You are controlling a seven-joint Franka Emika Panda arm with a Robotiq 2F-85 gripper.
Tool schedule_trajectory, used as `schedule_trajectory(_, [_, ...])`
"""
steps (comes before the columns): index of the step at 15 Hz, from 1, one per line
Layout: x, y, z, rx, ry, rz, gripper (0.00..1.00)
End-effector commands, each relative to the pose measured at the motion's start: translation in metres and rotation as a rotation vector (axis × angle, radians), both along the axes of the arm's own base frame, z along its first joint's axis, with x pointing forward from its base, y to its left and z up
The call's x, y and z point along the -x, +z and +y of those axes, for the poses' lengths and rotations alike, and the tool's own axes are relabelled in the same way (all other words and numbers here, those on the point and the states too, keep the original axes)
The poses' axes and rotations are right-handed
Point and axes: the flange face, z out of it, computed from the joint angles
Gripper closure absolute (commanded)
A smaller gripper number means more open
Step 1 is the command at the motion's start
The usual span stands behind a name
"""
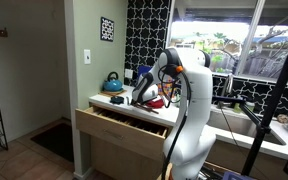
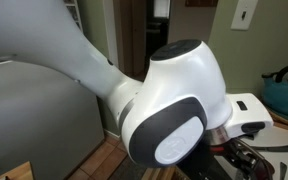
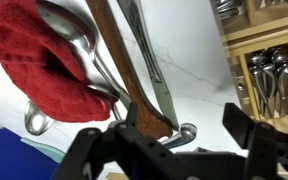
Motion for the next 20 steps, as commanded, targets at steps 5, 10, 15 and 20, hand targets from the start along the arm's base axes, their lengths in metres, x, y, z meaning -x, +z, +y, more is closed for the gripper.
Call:
schedule_trajectory(5, [0.005, 0.053, 0.005, 0.119, -0.279, 0.149, 0.00])
schedule_trajectory(10, [-0.005, 0.061, 0.063, 0.066, -0.330, 0.276, 0.00])
schedule_trajectory(15, [-0.009, 0.075, 0.092, 0.048, -0.415, 0.299, 0.00])
schedule_trajectory(20, [-0.006, 0.112, 0.110, 0.057, -0.494, 0.195, 0.00])
